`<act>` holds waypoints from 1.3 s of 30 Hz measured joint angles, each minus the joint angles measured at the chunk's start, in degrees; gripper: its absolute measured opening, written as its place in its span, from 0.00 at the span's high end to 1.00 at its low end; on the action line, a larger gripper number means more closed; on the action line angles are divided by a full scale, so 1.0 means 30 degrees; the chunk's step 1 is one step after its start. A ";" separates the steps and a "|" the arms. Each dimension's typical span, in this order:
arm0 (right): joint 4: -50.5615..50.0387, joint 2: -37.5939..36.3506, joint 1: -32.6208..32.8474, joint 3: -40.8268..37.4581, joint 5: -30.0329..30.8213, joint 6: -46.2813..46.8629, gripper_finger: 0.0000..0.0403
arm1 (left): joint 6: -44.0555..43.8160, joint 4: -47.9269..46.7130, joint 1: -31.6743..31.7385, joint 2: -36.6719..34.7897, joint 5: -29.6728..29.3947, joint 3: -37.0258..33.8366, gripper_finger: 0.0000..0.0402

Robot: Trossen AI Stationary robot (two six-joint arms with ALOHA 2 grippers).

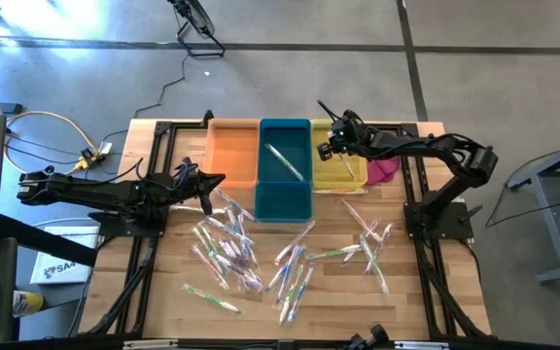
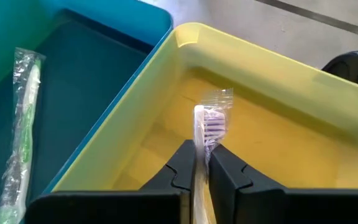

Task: Pick & Place Toothbrushes
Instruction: Put the violet toothbrush into the yellow bin, then put the orange toothbrush into the bottom blue bin

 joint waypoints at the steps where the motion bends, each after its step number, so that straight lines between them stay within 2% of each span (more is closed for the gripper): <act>1: 0.0006 0.0000 0.0001 0.0000 0.0019 0.0002 0.93 | 0.0000 0.0000 0.0006 0.0007 0.0000 0.0000 1.00; 11: 0.0006 0.0000 0.0009 0.0000 0.0019 -0.0031 0.80 | -0.0003 -0.0003 0.0006 0.0006 0.0007 0.0000 1.00; 21: 0.0013 0.0000 0.0009 0.0004 0.0010 -0.0081 0.81 | -0.0007 -0.0007 -0.0001 0.0007 0.0007 0.0000 1.00; 33: 0.0013 -0.0007 0.0009 0.0000 0.0012 -0.0220 0.68 | -0.0007 -0.0015 0.0003 0.0003 0.0026 0.0000 1.00; 39: -0.0001 -0.0144 0.0009 0.0000 -0.0562 -0.0225 0.71 | -0.0007 -0.0015 0.0006 0.0007 0.0058 0.0000 1.00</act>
